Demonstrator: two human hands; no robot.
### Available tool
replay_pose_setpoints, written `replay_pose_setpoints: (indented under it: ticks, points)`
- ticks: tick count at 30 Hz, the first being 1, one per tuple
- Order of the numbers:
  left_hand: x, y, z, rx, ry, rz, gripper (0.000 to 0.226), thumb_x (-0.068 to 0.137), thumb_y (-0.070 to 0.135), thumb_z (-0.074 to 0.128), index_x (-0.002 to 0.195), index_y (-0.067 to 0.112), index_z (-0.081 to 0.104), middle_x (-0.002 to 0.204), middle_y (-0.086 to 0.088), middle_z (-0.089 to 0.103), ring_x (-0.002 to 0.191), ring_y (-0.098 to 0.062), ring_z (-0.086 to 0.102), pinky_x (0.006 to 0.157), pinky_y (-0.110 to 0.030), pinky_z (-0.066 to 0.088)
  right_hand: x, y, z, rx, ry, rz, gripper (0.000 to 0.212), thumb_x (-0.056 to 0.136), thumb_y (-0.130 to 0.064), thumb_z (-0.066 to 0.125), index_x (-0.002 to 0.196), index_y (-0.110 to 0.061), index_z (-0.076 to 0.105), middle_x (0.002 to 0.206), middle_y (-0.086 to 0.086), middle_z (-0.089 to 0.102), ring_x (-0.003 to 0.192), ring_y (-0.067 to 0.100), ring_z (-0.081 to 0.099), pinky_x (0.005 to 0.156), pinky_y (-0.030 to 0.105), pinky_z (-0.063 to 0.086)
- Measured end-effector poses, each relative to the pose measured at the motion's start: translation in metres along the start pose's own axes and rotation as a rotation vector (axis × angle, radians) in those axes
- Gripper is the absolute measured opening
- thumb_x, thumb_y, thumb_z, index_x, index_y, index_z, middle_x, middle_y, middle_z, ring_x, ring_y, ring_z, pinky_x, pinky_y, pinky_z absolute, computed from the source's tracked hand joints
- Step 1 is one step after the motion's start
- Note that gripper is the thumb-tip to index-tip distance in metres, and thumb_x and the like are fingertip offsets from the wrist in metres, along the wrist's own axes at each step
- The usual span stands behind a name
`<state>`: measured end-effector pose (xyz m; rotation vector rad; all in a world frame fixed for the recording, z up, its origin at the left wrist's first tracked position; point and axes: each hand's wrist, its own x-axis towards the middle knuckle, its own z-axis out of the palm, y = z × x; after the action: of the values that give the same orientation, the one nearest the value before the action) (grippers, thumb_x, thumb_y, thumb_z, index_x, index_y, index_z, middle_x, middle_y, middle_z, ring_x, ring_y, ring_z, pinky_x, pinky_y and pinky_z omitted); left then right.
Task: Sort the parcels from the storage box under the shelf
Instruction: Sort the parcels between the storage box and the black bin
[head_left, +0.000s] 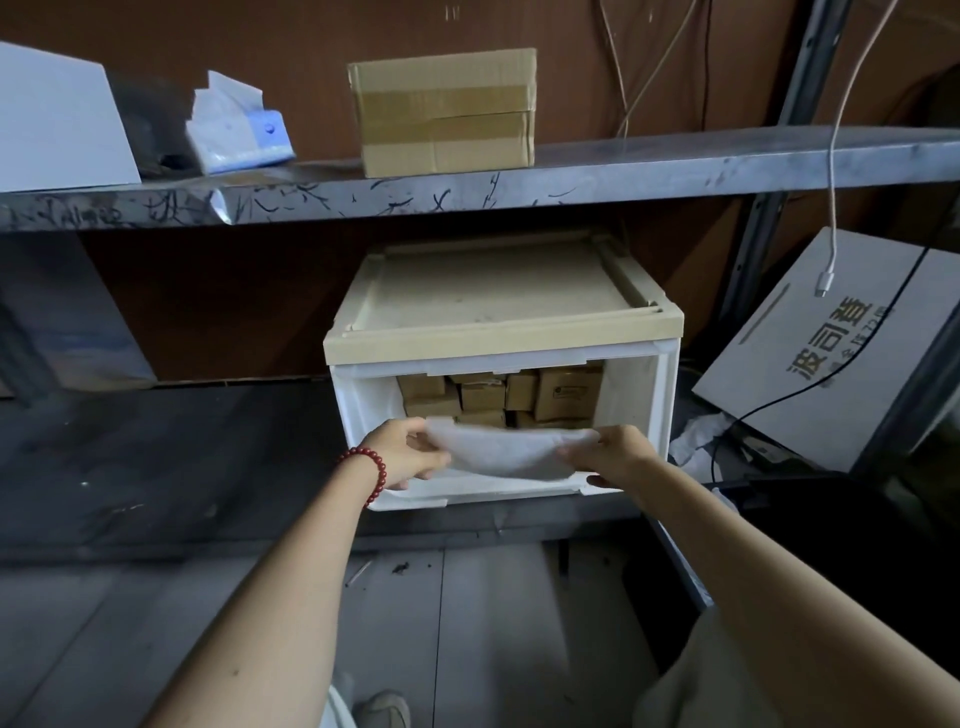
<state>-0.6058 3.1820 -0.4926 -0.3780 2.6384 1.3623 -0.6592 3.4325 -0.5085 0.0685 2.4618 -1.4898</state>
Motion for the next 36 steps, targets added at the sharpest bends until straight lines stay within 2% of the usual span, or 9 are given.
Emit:
replay_pose_setpoints:
  ticks: [3, 5, 9, 16, 19, 24, 30, 34, 36]
  points:
    - [0.004, 0.000, 0.000, 0.023, 0.118, 0.033, 0.030, 0.091, 0.027, 0.061, 0.120, 0.018, 0.059, 0.090, 0.006, 0.056, 0.087, -0.012, 0.056, 0.067, -0.025, 0.051, -0.001, -0.002, -0.002, -0.076, 0.028, 0.033, 0.031, 0.082, -0.042, 0.071, 0.084, -0.011, 0.064, 0.080, 0.004, 0.060, 0.073, 0.019, 0.057, 0.063, 0.025, 0.046]
    - [0.006, 0.000, 0.000, 0.070, 0.133, 0.060, 0.021, 0.091, 0.030, 0.061, 0.108, 0.019, 0.063, 0.093, 0.005, 0.058, 0.097, -0.016, 0.054, 0.082, -0.033, 0.052, 0.001, -0.001, -0.003, -0.050, 0.035, 0.028, 0.033, 0.082, -0.045, 0.071, 0.076, -0.014, 0.060, 0.080, 0.002, 0.058, 0.078, 0.019, 0.054, 0.067, 0.026, 0.042]
    - [0.010, 0.000, 0.005, 0.048, 0.075, 0.040, 0.034, 0.087, 0.036, 0.065, 0.108, 0.009, 0.062, 0.110, -0.004, 0.063, 0.104, -0.021, 0.058, 0.094, -0.038, 0.050, 0.001, 0.001, -0.006, 0.088, -0.014, 0.024, 0.029, 0.087, -0.042, 0.066, 0.088, -0.015, 0.058, 0.102, 0.006, 0.064, 0.100, 0.023, 0.061, 0.089, 0.036, 0.048]
    - [0.012, 0.023, 0.037, -0.105, 0.046, 0.143, 0.035, 0.083, 0.037, 0.071, 0.111, 0.019, 0.058, 0.108, 0.006, 0.064, 0.106, -0.017, 0.060, 0.090, -0.031, 0.047, -0.016, 0.010, -0.031, 0.225, -0.088, -0.015, 0.046, 0.085, -0.030, 0.071, 0.116, -0.006, 0.047, 0.110, 0.013, 0.058, 0.103, 0.030, 0.062, 0.087, 0.051, 0.055]
    - [0.015, 0.040, 0.063, -0.199, 0.034, 0.186, 0.023, 0.085, 0.031, 0.069, 0.104, 0.022, 0.058, 0.099, 0.010, 0.064, 0.103, -0.016, 0.061, 0.079, -0.026, 0.046, -0.023, 0.024, -0.052, 0.257, -0.014, -0.041, 0.050, 0.080, -0.018, 0.077, 0.121, -0.008, 0.051, 0.115, 0.012, 0.061, 0.105, 0.030, 0.063, 0.088, 0.050, 0.054]
    - [0.017, 0.074, 0.116, -0.243, -0.067, 0.213, 0.028, 0.085, 0.025, 0.070, 0.108, 0.017, 0.058, 0.107, 0.000, 0.064, 0.097, -0.016, 0.061, 0.084, -0.030, 0.049, -0.034, 0.060, -0.104, 0.347, 0.111, -0.007, 0.042, 0.081, -0.012, 0.076, 0.118, -0.009, 0.056, 0.114, 0.012, 0.064, 0.102, 0.029, 0.065, 0.082, 0.050, 0.057]
    - [0.022, 0.132, 0.190, -0.208, -0.164, 0.297, 0.031, 0.083, 0.026, 0.071, 0.107, 0.018, 0.054, 0.098, 0.004, 0.061, 0.081, -0.004, 0.058, 0.061, -0.017, 0.046, -0.058, 0.107, -0.170, 0.438, 0.322, 0.013, 0.041, 0.080, -0.009, 0.075, 0.118, -0.008, 0.057, 0.106, 0.007, 0.065, 0.092, 0.023, 0.066, 0.068, 0.039, 0.058]
    - [0.026, 0.163, 0.243, -0.034, -0.255, 0.335, 0.036, 0.084, 0.032, 0.070, 0.111, 0.011, 0.058, 0.111, -0.004, 0.065, 0.099, -0.021, 0.062, 0.089, -0.037, 0.052, -0.080, 0.146, -0.204, 0.491, 0.421, 0.067, 0.038, 0.084, -0.009, 0.072, 0.118, -0.009, 0.055, 0.108, 0.008, 0.064, 0.094, 0.023, 0.064, 0.069, 0.039, 0.056]
    - [0.027, 0.173, 0.270, 0.046, -0.307, 0.364, 0.046, 0.084, 0.034, 0.070, 0.120, 0.010, 0.056, 0.118, -0.005, 0.062, 0.106, -0.021, 0.058, 0.092, -0.032, 0.047, -0.092, 0.166, -0.218, 0.501, 0.464, 0.112, 0.039, 0.084, -0.009, 0.071, 0.119, -0.009, 0.054, 0.109, 0.008, 0.064, 0.096, 0.024, 0.063, 0.069, 0.039, 0.056]
